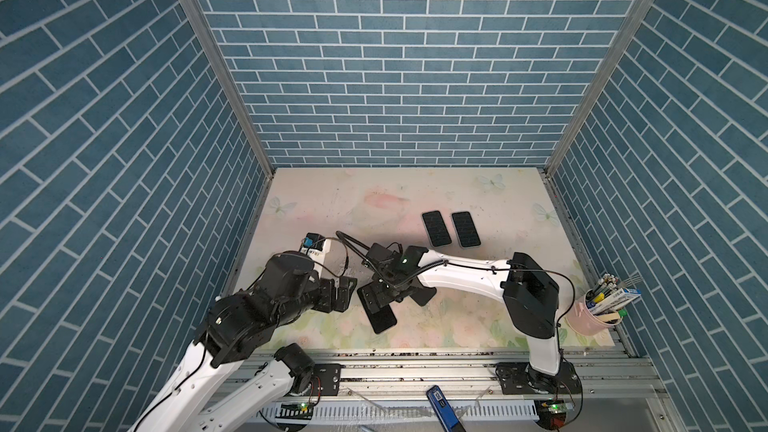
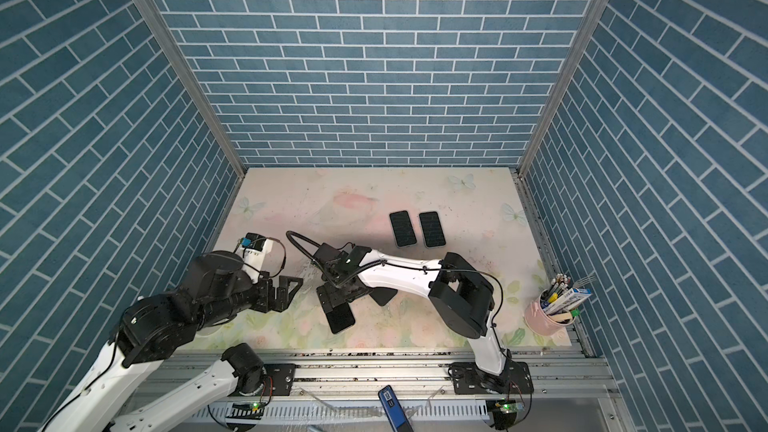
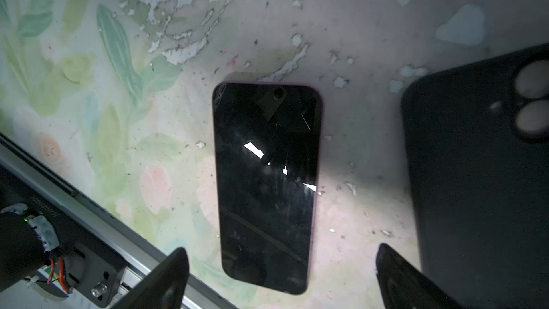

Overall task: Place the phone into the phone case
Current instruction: 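Grasp the purple-edged black phone with the right gripper while the left draws back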

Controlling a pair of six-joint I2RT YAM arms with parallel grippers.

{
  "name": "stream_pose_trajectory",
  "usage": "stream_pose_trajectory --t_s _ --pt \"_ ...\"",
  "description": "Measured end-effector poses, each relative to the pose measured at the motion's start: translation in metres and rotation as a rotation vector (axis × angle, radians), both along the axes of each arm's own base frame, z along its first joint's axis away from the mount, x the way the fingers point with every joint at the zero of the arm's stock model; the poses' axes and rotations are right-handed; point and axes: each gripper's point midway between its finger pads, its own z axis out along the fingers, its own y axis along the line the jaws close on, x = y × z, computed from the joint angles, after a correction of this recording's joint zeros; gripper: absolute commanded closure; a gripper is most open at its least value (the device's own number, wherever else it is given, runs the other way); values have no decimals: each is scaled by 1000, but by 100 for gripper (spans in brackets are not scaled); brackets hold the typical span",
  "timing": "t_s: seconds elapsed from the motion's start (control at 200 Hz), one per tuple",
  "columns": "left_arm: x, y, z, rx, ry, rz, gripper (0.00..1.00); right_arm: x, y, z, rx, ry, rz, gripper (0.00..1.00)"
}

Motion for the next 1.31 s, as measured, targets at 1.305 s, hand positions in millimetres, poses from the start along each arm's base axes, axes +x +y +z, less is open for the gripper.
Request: stream_pose_trajectory --t_s 1.305 --pt "9 58 -6 -109 -205 312 0 -9 4 -43 -276 19 -42 1"
